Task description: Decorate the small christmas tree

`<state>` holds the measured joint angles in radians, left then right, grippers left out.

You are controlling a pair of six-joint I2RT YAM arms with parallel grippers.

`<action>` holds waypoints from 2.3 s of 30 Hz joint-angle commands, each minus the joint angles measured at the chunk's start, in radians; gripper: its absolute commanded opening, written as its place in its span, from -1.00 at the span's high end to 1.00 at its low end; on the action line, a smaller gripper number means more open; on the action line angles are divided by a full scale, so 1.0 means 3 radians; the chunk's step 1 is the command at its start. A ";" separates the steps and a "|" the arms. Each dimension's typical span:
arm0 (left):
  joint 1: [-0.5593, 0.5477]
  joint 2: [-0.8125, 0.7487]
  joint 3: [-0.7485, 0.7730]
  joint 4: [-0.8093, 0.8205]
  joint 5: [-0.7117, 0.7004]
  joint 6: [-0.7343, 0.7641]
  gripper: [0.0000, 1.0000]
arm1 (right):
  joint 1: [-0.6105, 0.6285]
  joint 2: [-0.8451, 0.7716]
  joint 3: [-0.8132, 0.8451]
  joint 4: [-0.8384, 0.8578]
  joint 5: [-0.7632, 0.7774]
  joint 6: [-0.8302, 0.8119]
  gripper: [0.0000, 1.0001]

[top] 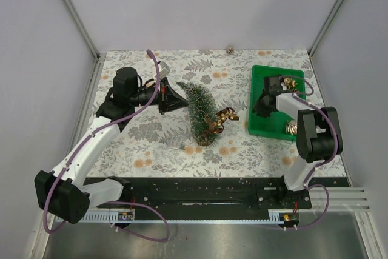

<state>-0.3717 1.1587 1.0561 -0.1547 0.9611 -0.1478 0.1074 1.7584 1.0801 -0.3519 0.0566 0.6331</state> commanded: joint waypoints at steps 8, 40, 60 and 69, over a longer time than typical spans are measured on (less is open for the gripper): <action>-0.0019 -0.0099 0.0003 0.0280 0.0002 -0.0013 1.00 | 0.0762 -0.0175 0.0065 0.0059 -0.0204 0.0559 0.30; -0.0100 -0.0212 -0.0105 0.0347 0.0007 -0.0065 1.00 | -0.0322 -0.0340 0.0535 -0.0264 0.1140 0.0165 -0.06; -0.0101 -0.0232 -0.0212 0.0439 0.0023 -0.0116 1.00 | -0.0337 0.0724 0.1323 -0.0335 0.1345 -0.0188 -0.32; -0.0101 -0.0242 -0.0217 0.0475 0.0023 -0.0167 1.00 | -0.0337 0.0949 0.1431 -0.0376 0.1274 -0.0188 -0.21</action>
<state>-0.3992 1.1095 0.9874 -0.0738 0.9592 -0.1860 0.0082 2.0228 1.4601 -0.4500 0.4103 0.5861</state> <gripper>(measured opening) 0.012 0.625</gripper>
